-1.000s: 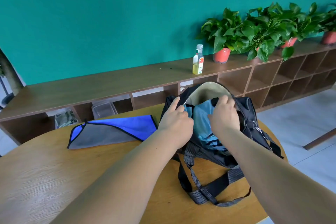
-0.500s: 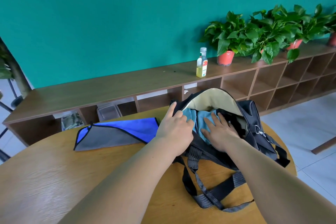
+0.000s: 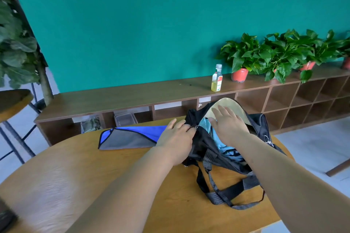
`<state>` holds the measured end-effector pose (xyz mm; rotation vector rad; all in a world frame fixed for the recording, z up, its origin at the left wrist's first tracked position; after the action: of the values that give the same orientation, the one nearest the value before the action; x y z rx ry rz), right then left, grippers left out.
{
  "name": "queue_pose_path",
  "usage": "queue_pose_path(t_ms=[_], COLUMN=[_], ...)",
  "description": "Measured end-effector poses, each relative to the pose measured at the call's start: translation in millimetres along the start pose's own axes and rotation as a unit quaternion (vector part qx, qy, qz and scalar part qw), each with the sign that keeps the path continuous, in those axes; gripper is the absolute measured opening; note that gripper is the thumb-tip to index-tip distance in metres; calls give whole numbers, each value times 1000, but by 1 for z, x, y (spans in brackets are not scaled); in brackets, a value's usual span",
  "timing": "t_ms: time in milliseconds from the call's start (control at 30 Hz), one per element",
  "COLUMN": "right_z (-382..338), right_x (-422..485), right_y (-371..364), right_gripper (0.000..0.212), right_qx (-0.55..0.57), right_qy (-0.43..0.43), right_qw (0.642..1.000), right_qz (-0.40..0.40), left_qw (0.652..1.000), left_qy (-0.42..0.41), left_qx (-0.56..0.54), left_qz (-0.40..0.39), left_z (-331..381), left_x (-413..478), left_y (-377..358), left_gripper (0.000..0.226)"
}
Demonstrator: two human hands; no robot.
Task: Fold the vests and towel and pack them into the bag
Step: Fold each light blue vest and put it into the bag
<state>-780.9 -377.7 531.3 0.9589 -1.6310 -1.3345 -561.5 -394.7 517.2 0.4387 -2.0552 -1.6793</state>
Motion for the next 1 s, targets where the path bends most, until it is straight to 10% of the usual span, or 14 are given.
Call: queue_pose_path(t_ms=[467,1000], right_z=[-153,-234], right_x=[-68,-6], right_y=[-53,-189], right_gripper=[62,62], right_qx=[30,4], right_qy=[149,66], right_qw=[984,988], right_qz=[-88,-137], left_qw=[982,936], left_qy=[169,316], left_qx=[-40,-140], left_qz=[-79,-66], left_z=[-47,-135], left_x=[-138,-185], left_y=[-39,-150], left_gripper=[59,68])
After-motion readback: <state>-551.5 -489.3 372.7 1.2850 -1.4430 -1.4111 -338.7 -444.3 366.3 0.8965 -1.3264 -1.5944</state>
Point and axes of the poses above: each hand's wrist, its own x-axis towards the middle knuckle, its own y-axis out of the back of the hand, z = x × y, the point moved 1 cm from there along x, towards the middle knuckle, and after that the axes turned 13 degrees about -y, right-handed, at the moved point
